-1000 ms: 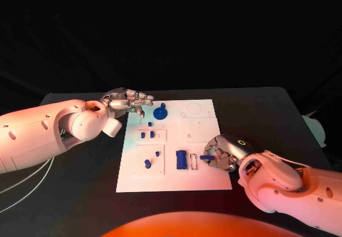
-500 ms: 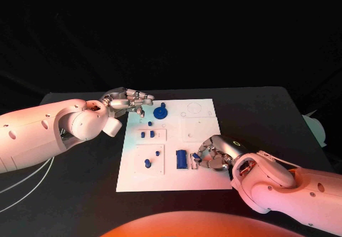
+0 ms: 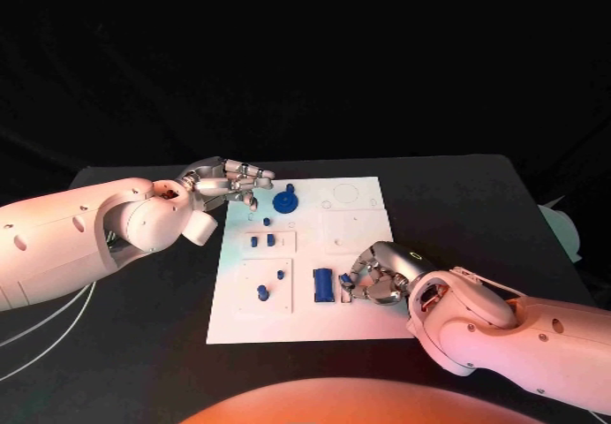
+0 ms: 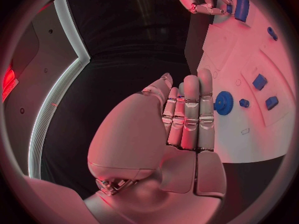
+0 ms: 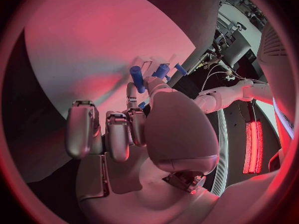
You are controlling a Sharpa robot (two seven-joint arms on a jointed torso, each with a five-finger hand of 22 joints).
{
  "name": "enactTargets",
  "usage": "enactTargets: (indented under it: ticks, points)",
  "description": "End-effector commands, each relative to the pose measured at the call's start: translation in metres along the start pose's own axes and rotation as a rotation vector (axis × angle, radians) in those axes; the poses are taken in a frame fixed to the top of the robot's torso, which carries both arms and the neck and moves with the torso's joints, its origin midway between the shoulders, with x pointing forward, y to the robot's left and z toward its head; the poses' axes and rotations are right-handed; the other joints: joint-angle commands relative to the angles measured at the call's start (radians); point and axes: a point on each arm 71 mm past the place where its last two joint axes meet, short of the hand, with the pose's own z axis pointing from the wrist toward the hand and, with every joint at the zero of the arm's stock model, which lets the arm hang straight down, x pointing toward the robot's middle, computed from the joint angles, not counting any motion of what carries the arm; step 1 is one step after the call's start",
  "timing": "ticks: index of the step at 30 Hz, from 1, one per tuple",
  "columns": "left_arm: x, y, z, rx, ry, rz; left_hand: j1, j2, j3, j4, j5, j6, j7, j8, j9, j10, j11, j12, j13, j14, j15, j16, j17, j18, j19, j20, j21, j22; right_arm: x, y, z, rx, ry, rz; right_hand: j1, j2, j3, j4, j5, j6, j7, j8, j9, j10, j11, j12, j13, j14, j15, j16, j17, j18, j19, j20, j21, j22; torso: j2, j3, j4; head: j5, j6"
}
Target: Assemble the parts on the task board
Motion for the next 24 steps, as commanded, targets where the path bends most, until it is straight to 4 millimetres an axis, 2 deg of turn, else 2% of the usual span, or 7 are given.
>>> enactTargets:
  ticks: [1,4,12,17,21,24]
  points:
    - [0.0028,-0.0007,0.0006,0.002,0.014,-0.007,0.0,0.009,0.0,-0.008,0.0,-0.006,-0.003,0.005,-0.001,-0.007,0.001,0.003,0.001,-0.007,-0.003,0.005,-0.001,0.013,0.006,0.0,-0.004,-0.001,0.0057,-0.0009,0.0013,0.012,0.058,-0.034,-0.004,0.002,-0.004,-0.003,0.007,0.006,-0.002,0.001,-0.001,0.012,0.003,0.005,0.12,0.092,-0.001,-0.002,0.21,-0.007,0.02,-0.004,-0.007,0.192,0.0,0.0003,-0.0003,0.001,-0.001]
    - [0.0027,-0.0007,0.0006,0.002,0.014,-0.003,0.0,0.009,0.0,-0.008,0.0,-0.006,-0.003,0.005,-0.001,-0.007,0.001,0.003,0.001,-0.007,-0.003,0.005,-0.001,0.013,0.006,0.0,-0.004,-0.001,0.0066,-0.0008,0.0025,0.012,0.064,-0.042,-0.007,0.003,-0.005,-0.002,0.01,0.012,-0.004,0.006,0.001,0.012,0.002,0.006,0.121,0.092,-0.001,-0.003,0.207,-0.006,0.019,-0.005,-0.011,0.191,-0.001,-0.0002,-0.0018,0.001,-0.002]
    - [0.0029,-0.0007,0.0006,0.003,0.015,0.001,-0.001,0.01,-0.001,-0.007,0.0,-0.006,-0.003,0.005,-0.002,-0.007,0.002,0.005,0.001,-0.007,-0.003,0.005,-0.002,0.013,0.007,0.0,-0.004,-0.001,0.0081,0.0026,0.004,-0.001,0.066,-0.056,-0.047,0.016,-0.021,0.003,0.013,0.025,-0.01,0.022,0.013,0.023,-0.003,0.024,0.137,0.092,-0.005,-0.002,0.21,-0.007,0.02,-0.007,-0.009,0.192,0.0,0.0002,-0.0002,-0.001,-0.002]
    - [0.0025,-0.0006,0.0003,0.001,0.014,0.001,-0.001,0.01,-0.001,-0.007,0.0,-0.006,-0.003,0.005,-0.002,-0.008,0.002,0.005,0.001,-0.007,-0.003,0.006,-0.002,0.013,0.007,0.0,-0.004,-0.002,0.0086,0.005,0.0038,-0.01,0.065,-0.057,-0.074,0.024,-0.04,0.002,0.054,0.025,-0.013,0.031,0.02,0.027,-0.006,0.032,0.144,0.093,-0.008,-0.001,0.211,-0.007,0.02,-0.01,-0.008,0.192,0.0,0.0,-0.0003,0.0,-0.001]
    - [0.0028,-0.0005,0.0004,-0.001,0.017,0.003,0.046,0.03,0.032,-0.035,0.001,-0.006,-0.002,0.007,-0.003,-0.011,0.001,0.008,0.0,-0.011,-0.008,0.004,-0.006,0.014,0.008,-0.006,0.0,0.002,0.0089,0.0048,0.0039,-0.01,0.067,-0.061,-0.083,0.029,-0.047,0.003,0.06,0.026,-0.013,0.034,0.022,0.03,-0.006,0.038,0.148,0.093,-0.008,-0.001,0.212,-0.007,0.02,-0.01,-0.007,0.192,0.0,-0.0001,-0.0002,0.0,-0.001]
    - [0.003,-0.0004,0.0004,-0.001,0.018,0.004,0.052,0.031,0.04,-0.04,0.001,-0.006,-0.001,0.007,-0.003,-0.011,0.001,0.009,-0.001,-0.012,-0.008,0.004,-0.007,0.013,0.008,-0.007,0.002,0.004,0.0089,0.0045,0.004,-0.01,0.069,-0.066,-0.092,0.036,-0.052,0.003,0.063,0.028,-0.015,0.037,0.024,0.034,-0.007,0.045,0.155,0.094,-0.009,0.002,0.216,-0.008,0.021,-0.011,-0.003,0.193,0.0,-0.0003,-0.0003,0.0,-0.001]
